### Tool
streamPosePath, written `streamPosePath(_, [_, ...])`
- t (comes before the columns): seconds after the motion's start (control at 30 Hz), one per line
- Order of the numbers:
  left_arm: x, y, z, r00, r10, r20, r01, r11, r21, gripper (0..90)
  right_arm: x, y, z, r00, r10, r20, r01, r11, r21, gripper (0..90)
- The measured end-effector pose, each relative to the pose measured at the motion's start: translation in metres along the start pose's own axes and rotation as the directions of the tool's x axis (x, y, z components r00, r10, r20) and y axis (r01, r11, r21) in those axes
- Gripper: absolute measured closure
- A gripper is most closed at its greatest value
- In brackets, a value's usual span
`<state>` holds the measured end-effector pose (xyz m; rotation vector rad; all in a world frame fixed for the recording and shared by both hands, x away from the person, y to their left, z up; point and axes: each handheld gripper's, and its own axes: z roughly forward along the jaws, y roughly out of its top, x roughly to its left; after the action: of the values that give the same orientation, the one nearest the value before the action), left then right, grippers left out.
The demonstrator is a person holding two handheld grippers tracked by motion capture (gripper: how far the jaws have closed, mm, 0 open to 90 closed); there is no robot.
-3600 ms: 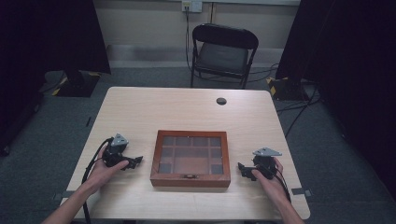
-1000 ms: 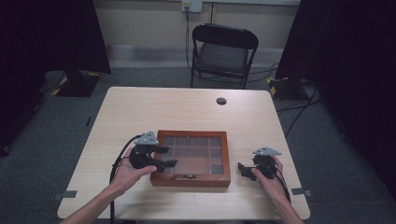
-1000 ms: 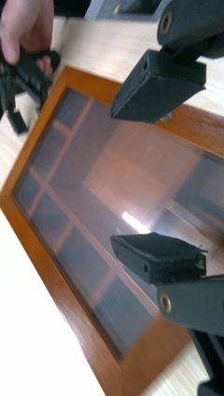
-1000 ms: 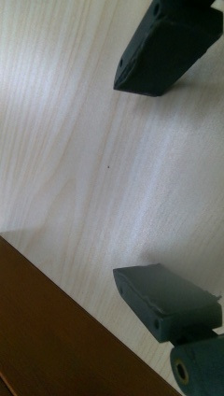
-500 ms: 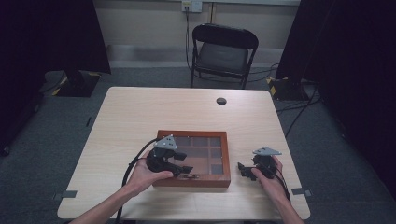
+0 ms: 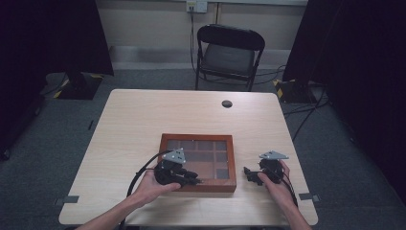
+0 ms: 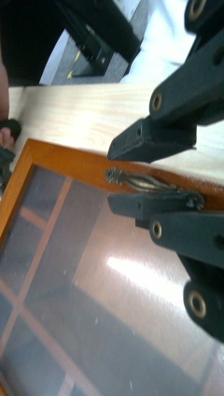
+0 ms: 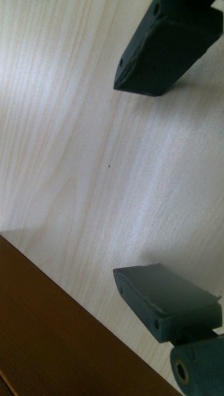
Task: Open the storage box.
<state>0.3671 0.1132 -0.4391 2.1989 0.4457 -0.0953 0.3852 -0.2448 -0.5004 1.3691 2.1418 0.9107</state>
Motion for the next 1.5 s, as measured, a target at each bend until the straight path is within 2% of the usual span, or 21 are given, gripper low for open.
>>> streamPosePath(0.13, [0.001,-0.001,0.0,0.9999,0.004,-0.01,-0.005,1.0,-0.009,79.6,0.0,0.0,0.0,1.0,0.0,0.0,0.0,1.0,0.0,8.4])
streamPosePath(0.17, [0.001,-0.001,0.0,0.9999,0.005,-0.012,-0.005,0.9999,-0.009,79.6,0.0,0.0,0.0,1.0,0.0,0.0,0.0,1.0,0.0,8.4])
streamPosePath(0.23, [-0.002,-0.002,0.0,0.999,0.031,-0.032,-0.031,0.9995,-0.006,79.7,0.0,0.0,0.0,1.0,0.0,0.001,0.0,1.0,0.0,8.4])
streamPosePath(0.37, [-0.005,-0.005,0.001,0.9975,0.044,-0.056,-0.045,0.9985,-0.031,79.6,0.0,0.0,0.0,1.0,-0.001,0.0,0.001,1.0,0.0,8.4])
streamPosePath(0.43, [-0.006,-0.005,0.001,0.9967,0.049,-0.064,-0.051,0.9984,-0.026,79.5,0.0,0.0,0.0,1.0,-0.001,0.0,0.001,1.0,0.0,8.4])
streamPosePath(0.57, [-0.005,-0.004,0.002,0.9974,0.046,-0.056,-0.048,0.9983,-0.034,79.9,0.0,0.0,0.0,1.0,-0.001,0.0,0.001,1.0,0.0,8.4])
streamPosePath(0.6, [-0.005,-0.003,0.002,0.9974,0.05,-0.052,-0.051,0.9985,-0.022,80.2,0.0,0.0,0.0,1.0,-0.001,0.0,0.001,1.0,0.0,8.4])
streamPosePath(0.8, [-0.002,0.0,0.001,0.9994,0.017,-0.03,-0.017,0.9999,0.001,80.7,0.0,0.0,0.0,1.0,0.001,0.001,-0.001,1.0,0.001,8.4])
streamPosePath(0.83, [-0.001,0.0,0.002,0.9998,0.003,-0.021,-0.004,0.9999,-0.01,80.7,0.0,0.0,0.0,1.0,0.0,0.0,0.0,1.0,0.001,8.3])
streamPosePath(0.93, [-0.001,0.001,0.001,0.9997,-0.002,-0.023,0.002,1.0,0.007,80.8,0.0,0.0,0.0,1.0,0.0,0.0,0.0,1.0,0.001,8.4])
streamPosePath(0.97, [-0.001,0.001,0.002,0.9999,-0.01,-0.014,0.01,0.9999,-0.007,80.8,0.0,0.0,0.0,1.0,0.0,0.001,0.0,1.0,0.001,8.4])
streamPosePath(1.07, [0.0,0.002,0.001,0.9999,-0.01,0.003,0.01,0.9999,-0.004,81.0,0.0,0.0,0.0,1.0,-0.001,0.0,0.001,1.0,0.001,8.4])
streamPosePath(1.33, [0.002,0.007,-0.008,0.9989,-0.035,0.031,0.036,0.9984,-0.042,81.1,0.0,0.0,0.0,1.0,-0.003,-0.001,0.003,1.0,-0.001,8.3])
streamPosePath(1.5, [0.0,0.008,-0.01,0.9992,-0.03,0.026,0.031,0.999,-0.032,81.1,0.0,0.0,0.0,1.0,-0.004,-0.001,0.004,1.0,0.0,8.3])
